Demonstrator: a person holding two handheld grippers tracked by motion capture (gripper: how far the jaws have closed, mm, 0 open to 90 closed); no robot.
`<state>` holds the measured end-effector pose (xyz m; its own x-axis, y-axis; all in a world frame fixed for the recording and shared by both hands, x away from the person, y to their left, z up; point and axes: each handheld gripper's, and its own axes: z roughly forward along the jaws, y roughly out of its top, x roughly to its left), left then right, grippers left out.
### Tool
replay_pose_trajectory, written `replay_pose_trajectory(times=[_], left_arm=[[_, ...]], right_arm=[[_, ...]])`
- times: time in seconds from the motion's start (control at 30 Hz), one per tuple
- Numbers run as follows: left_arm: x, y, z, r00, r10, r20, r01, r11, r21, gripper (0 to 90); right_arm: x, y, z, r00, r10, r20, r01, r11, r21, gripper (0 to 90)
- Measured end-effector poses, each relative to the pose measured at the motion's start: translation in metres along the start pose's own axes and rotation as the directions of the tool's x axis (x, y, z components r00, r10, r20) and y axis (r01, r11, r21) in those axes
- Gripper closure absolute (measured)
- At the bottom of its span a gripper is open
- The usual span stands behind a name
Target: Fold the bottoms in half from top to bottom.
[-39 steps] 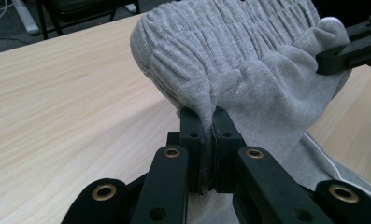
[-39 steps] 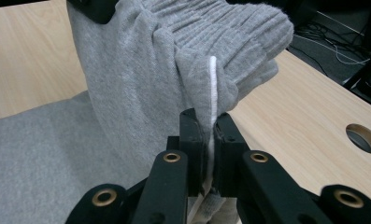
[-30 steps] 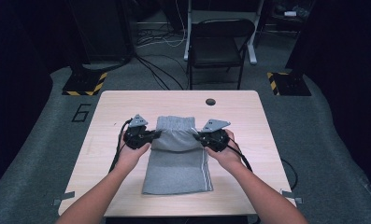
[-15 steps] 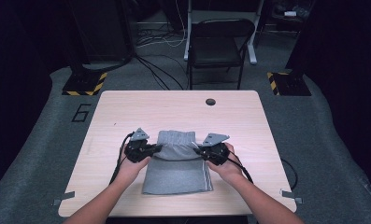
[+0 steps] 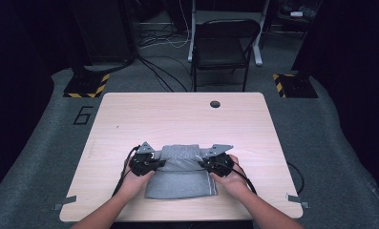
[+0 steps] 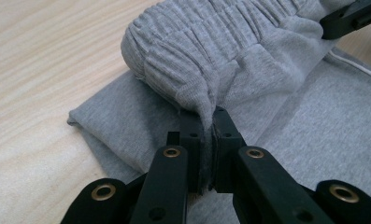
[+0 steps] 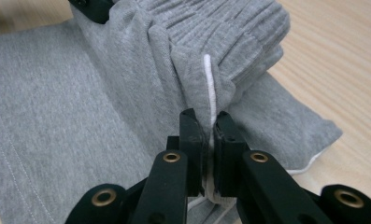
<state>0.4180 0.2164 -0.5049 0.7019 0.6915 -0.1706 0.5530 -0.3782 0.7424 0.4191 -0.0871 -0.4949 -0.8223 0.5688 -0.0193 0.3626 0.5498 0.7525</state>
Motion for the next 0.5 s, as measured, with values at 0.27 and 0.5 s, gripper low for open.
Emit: replay_pose_trajectory(times=[0.27, 0.5], left_arm=[[0.0018, -0.0078, 0.0048, 0.9999, -0.003, 0.015, 0.003, 0.9997, 0.023, 84.2], [0.0007, -0.0057, 0.0022, 0.9996, -0.020, 0.020, 0.019, 0.9993, 0.032, 77.9]], right_arm=[[0.0003, -0.0092, 0.0066, 0.9982, 0.052, -0.031, -0.051, 0.998, 0.032, 83.5], [-0.0007, -0.0065, 0.0040, 0.9932, 0.094, -0.068, -0.093, 0.996, 0.014, 69.0]])
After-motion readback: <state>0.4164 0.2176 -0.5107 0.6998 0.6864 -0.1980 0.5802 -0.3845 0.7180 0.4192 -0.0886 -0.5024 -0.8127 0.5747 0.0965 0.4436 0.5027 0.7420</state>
